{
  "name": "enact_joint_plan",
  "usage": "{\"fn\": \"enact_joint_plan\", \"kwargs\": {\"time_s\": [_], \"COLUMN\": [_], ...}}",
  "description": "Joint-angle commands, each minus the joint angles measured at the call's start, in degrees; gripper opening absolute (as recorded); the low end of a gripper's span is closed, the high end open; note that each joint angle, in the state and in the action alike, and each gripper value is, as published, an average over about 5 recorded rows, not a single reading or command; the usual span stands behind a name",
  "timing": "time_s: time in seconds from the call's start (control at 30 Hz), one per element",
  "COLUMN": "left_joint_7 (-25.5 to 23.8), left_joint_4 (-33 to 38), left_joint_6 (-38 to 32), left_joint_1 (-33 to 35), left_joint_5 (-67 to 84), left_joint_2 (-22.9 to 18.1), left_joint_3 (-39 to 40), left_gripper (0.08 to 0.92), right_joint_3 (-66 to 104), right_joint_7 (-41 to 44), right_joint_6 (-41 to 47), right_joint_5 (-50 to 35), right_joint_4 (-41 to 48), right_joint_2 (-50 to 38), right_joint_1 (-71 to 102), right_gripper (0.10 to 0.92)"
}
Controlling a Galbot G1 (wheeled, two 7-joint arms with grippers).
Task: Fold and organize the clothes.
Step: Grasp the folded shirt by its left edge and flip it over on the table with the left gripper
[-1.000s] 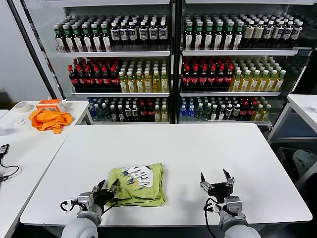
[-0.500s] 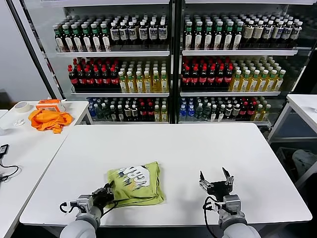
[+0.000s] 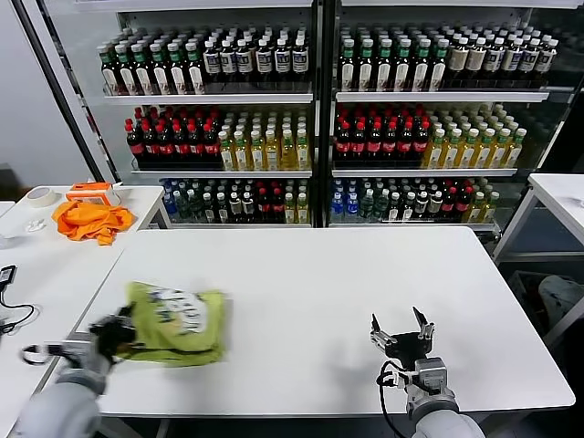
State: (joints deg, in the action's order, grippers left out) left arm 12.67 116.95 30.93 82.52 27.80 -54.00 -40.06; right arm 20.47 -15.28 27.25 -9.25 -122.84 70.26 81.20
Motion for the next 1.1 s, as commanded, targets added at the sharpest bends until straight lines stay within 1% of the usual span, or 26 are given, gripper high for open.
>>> {"fn": "enact_joint_plan", "kwargs": {"time_s": [0.03, 0.13, 0.2, 0.3, 0.4, 0.57, 0.77, 0.83, 1.0, 1.1], "left_joint_7": [-4.7, -4.7, -5.1, -6.3, -6.9, -6.1, -4.0, -2.2, 5.2, 8.5], "left_joint_4": [5.9, 11.9, 14.0, 14.7, 13.9, 11.0, 6.3, 4.0, -2.0, -3.9], "left_joint_6": [2.1, 2.2, 2.2, 2.2, 2.2, 2.3, 2.3, 2.2, 2.1, 2.1], "left_joint_1": [4.0, 2.1, 0.5, -2.9, -7.0, -11.6, -15.1, -16.6, -21.5, -24.0], "left_joint_5": [2.8, 4.6, 3.2, -0.5, -1.7, -0.5, 2.3, 4.1, 11.6, 15.5], "left_joint_2": [6.7, 3.1, 0.9, -3.3, -7.3, -11.6, -15.7, -16.7, -20.0, -21.9], "left_joint_3": [-12.5, -1.1, 8.0, 18.8, 24.6, 29.0, 30.9, 31.5, 32.5, 32.4], "left_gripper": [0.085, 0.085, 0.085, 0.085, 0.085, 0.085, 0.085, 0.085, 0.094, 0.149], "right_joint_3": [-0.8, -1.0, -0.9, -0.7, -0.6, -0.4, 0.1, 0.2, 0.5, 0.7], "right_joint_7": [-0.1, -0.1, -0.1, -0.1, -0.1, -0.2, -0.3, -0.3, -0.2, -0.1], "right_joint_6": [0.0, 0.0, 0.0, 0.1, 0.2, 0.2, 0.4, 0.5, 1.0, 1.2], "right_joint_5": [0.0, 0.0, 0.0, 0.1, 0.4, 0.7, 0.7, 0.7, 0.5, 0.5], "right_joint_4": [0.2, 0.2, 0.1, -0.1, -0.3, -0.3, -0.9, -1.3, -2.0, -1.9], "right_joint_2": [0.0, -0.2, -0.2, -0.2, 0.0, 0.2, 0.1, 0.1, 0.1, 0.1], "right_joint_1": [-0.5, -0.4, -0.2, 0.1, 0.6, 1.0, 1.0, 1.0, 0.5, 0.2], "right_gripper": [0.823, 0.823, 0.823, 0.823, 0.823, 0.823, 0.823, 0.823, 0.823, 0.823]}}
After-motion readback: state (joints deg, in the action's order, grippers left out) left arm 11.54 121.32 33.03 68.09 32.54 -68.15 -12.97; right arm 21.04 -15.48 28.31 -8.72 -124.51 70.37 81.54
